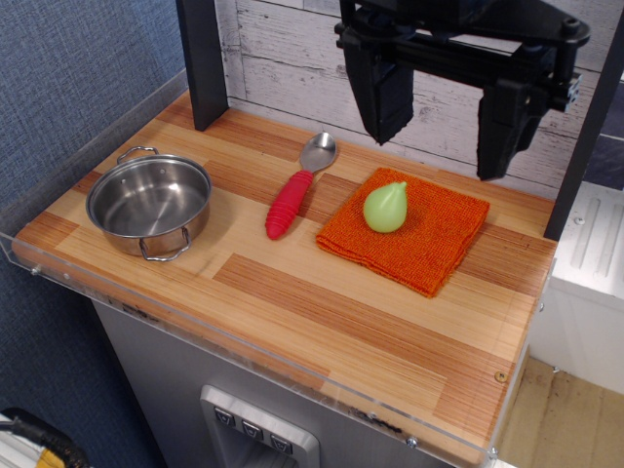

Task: Place the green object on the bottom right side of the table

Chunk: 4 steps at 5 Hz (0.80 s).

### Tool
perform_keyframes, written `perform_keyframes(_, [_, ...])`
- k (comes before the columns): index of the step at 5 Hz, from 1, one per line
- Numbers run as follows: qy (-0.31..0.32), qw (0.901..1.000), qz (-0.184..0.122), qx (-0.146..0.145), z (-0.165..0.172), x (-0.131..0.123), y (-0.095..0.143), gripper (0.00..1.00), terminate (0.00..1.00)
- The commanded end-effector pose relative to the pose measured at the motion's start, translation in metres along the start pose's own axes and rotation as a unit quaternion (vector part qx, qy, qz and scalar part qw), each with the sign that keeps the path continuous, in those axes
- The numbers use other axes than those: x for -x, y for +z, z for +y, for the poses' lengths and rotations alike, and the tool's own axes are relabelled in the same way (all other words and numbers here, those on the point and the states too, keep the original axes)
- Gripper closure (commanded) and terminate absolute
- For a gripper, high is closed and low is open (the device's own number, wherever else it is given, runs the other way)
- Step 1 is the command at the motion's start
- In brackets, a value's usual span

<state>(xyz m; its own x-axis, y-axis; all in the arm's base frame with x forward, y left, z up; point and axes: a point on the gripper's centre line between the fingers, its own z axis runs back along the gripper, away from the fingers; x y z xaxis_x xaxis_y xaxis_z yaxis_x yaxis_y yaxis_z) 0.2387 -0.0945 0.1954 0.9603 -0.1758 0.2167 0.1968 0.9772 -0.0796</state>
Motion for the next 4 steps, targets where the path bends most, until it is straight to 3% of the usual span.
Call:
perform_keyframes(1, [0.000,1.0000,0.000,0.000,0.000,0.000,0.000,0.00,0.00])
perform_keyframes(4, [0.007,0.9971,0.009,-0.075,0.054,-0.016,-0.024,0.00,0.00])
